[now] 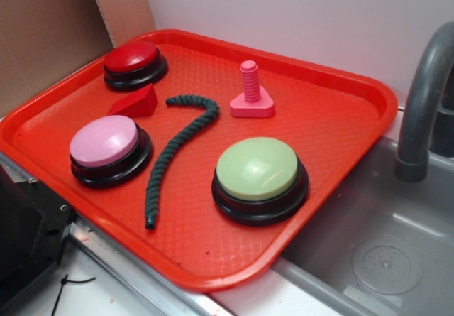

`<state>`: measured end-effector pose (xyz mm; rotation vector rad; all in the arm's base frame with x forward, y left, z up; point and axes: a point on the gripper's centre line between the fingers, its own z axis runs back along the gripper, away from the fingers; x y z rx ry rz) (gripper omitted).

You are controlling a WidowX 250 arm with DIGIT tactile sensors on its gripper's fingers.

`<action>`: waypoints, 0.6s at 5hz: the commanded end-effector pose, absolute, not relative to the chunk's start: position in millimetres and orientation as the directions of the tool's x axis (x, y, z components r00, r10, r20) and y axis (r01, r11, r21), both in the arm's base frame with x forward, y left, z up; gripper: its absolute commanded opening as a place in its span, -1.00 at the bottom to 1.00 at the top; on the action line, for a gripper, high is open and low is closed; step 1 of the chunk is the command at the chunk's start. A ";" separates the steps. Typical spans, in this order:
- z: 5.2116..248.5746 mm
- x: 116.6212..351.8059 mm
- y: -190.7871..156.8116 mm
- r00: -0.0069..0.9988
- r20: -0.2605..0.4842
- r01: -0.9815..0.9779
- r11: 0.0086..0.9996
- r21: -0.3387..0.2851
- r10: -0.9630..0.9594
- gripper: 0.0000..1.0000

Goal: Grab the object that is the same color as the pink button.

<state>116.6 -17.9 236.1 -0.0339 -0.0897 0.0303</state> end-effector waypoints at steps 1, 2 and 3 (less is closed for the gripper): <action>236.1 116.6 -17.9 0.996 0.089 -0.029 0.999 -0.035 0.032 1.00; 220.5 132.1 -18.0 0.987 0.144 -0.071 0.997 -0.005 0.071 1.00; 194.3 158.3 -12.5 0.982 0.157 -0.102 0.995 0.005 0.100 1.00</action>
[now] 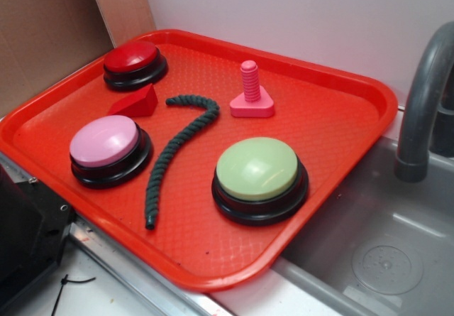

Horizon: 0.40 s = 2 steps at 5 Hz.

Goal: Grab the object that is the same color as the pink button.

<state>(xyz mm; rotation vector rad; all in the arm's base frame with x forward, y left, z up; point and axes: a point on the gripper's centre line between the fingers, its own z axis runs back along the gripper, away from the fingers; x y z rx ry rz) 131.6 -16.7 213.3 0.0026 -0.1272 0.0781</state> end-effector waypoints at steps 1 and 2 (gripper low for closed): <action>172.9 183.7 -11.9 0.968 0.197 -0.160 0.987 0.006 0.156 1.00; 152.4 214.8 -26.7 0.957 0.216 -0.195 0.981 -0.009 0.192 1.00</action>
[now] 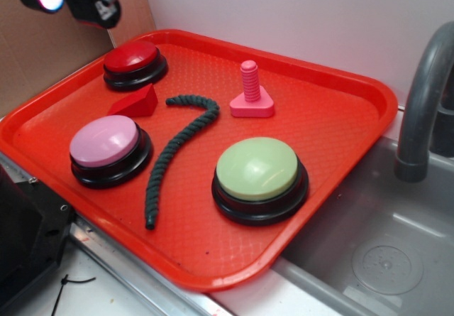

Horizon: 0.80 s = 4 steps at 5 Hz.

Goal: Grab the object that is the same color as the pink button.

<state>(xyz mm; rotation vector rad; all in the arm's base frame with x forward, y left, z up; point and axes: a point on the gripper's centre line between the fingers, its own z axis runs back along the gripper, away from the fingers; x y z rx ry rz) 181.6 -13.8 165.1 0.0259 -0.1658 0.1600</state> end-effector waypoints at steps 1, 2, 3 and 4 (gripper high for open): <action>142.2 237.5 -39.9 0.936 0.275 -0.223 0.975 -0.014 0.218 1.00; 128.7 261.8 -48.4 0.930 0.289 -0.232 0.972 -0.026 0.229 1.00; 109.7 285.7 -58.2 0.938 0.279 -0.205 0.978 -0.040 0.208 1.00; 89.6 300.8 -68.3 0.946 0.279 -0.168 0.986 -0.009 0.164 1.00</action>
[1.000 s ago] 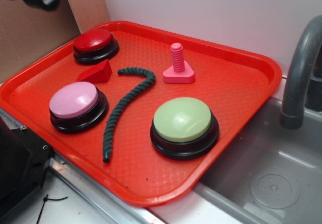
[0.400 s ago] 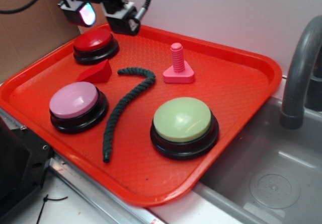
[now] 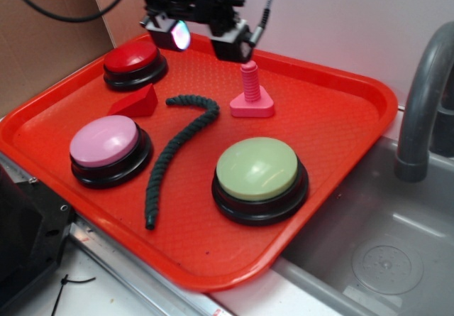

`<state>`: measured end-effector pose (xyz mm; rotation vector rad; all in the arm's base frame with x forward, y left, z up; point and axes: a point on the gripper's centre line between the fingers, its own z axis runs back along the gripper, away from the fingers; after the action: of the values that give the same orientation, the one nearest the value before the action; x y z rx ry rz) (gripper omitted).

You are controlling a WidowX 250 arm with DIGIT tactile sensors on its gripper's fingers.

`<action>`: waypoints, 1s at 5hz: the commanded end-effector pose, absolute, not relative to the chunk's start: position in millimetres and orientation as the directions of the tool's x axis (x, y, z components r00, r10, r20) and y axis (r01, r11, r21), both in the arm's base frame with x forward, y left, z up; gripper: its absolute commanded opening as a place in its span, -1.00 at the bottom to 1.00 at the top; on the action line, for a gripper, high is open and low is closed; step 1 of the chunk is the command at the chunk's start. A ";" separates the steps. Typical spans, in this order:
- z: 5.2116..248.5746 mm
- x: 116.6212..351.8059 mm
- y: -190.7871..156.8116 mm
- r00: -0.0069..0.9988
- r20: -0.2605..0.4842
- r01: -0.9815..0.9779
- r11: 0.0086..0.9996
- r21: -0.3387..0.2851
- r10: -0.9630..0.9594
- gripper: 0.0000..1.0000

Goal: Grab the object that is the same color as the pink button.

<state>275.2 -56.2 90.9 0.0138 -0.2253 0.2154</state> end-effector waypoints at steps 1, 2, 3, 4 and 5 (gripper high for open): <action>72.3 311.8 -69.3 0.955 0.260 -0.143 0.990 -0.006 0.140 1.00; 63.5 307.2 -74.1 0.963 0.238 -0.130 0.992 -0.002 0.127 1.00; 59.5 306.7 -74.2 0.964 0.231 -0.135 0.991 -0.004 0.133 1.00; 56.2 306.8 -71.5 0.963 0.225 -0.149 0.989 -0.013 0.148 -1.00; 53.2 309.9 -66.0 0.961 0.222 -0.164 0.986 -0.016 0.163 -1.00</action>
<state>302.1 -67.7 42.7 0.0138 -0.1901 0.1565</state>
